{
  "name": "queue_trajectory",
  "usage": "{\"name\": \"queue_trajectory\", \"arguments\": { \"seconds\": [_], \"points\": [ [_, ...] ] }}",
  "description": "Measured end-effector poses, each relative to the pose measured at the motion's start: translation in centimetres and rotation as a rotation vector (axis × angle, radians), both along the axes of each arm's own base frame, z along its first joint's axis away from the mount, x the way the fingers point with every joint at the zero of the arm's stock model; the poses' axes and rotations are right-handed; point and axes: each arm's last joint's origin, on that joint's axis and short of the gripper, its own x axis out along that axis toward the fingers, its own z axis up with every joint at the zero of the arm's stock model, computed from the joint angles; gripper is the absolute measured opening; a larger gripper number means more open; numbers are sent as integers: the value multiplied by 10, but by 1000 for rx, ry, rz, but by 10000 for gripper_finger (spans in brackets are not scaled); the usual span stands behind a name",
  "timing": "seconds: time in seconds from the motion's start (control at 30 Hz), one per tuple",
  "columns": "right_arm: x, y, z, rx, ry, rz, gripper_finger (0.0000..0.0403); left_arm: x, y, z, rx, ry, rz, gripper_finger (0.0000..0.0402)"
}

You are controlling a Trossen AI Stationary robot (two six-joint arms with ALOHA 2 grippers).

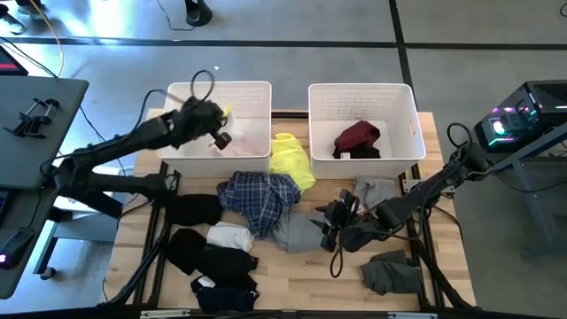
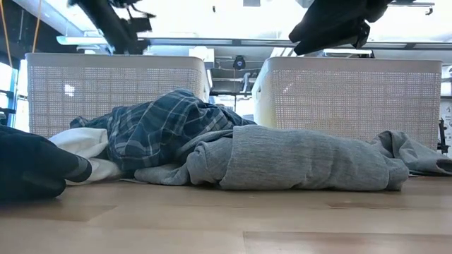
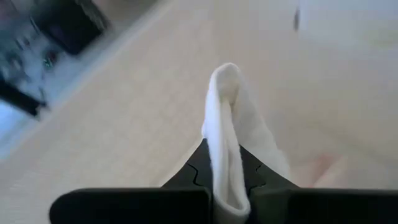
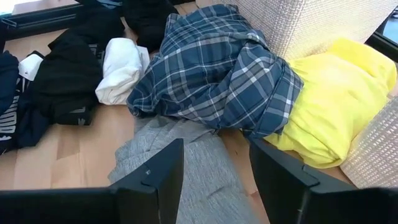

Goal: Sort clothes
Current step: Put the white shirt into the left white laundry bin

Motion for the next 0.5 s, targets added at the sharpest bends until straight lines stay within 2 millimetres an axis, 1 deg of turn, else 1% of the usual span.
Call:
{"name": "queue_trajectory", "arguments": {
  "seconds": [0.1,0.2,0.4,0.5],
  "points": [
    [1,-1,0,-3,1,-4,169,6,21,-16,-87,72,20,5],
    [1,-2,0,-4,2,-4,169,13,38,-36,-150,148,45,11],
    [1,-2,0,-6,4,-3,169,20,62,-70,-231,255,86,27],
    [1,-2,0,-7,5,-2,169,21,71,-83,-272,295,90,46]
  ]
}}
